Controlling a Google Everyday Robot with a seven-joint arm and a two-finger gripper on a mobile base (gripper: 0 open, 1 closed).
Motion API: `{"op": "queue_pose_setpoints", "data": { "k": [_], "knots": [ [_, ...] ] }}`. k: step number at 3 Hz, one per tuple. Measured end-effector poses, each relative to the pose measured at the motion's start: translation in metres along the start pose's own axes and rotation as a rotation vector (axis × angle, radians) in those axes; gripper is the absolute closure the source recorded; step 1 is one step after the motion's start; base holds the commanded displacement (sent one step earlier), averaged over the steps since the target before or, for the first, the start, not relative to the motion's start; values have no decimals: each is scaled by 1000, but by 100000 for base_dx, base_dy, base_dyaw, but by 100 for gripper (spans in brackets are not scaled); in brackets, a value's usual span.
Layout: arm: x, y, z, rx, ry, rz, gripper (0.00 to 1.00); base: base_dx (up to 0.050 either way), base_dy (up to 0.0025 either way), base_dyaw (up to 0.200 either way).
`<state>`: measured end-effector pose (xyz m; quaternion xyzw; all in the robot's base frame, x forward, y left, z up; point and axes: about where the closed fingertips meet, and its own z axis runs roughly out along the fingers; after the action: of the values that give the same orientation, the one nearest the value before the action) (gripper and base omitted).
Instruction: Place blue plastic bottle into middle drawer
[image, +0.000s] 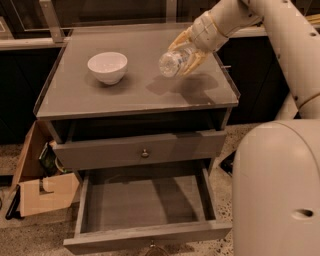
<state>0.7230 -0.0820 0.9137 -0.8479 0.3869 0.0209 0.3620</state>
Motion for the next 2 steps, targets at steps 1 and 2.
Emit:
{"op": "queue_pose_setpoints", "data": {
  "k": [1,2],
  "knots": [
    [-17,16,-10,43,-85,0,100,0,0,0],
    [-42,58,-33,109,-134,56,100,0,0,0]
  ]
}}
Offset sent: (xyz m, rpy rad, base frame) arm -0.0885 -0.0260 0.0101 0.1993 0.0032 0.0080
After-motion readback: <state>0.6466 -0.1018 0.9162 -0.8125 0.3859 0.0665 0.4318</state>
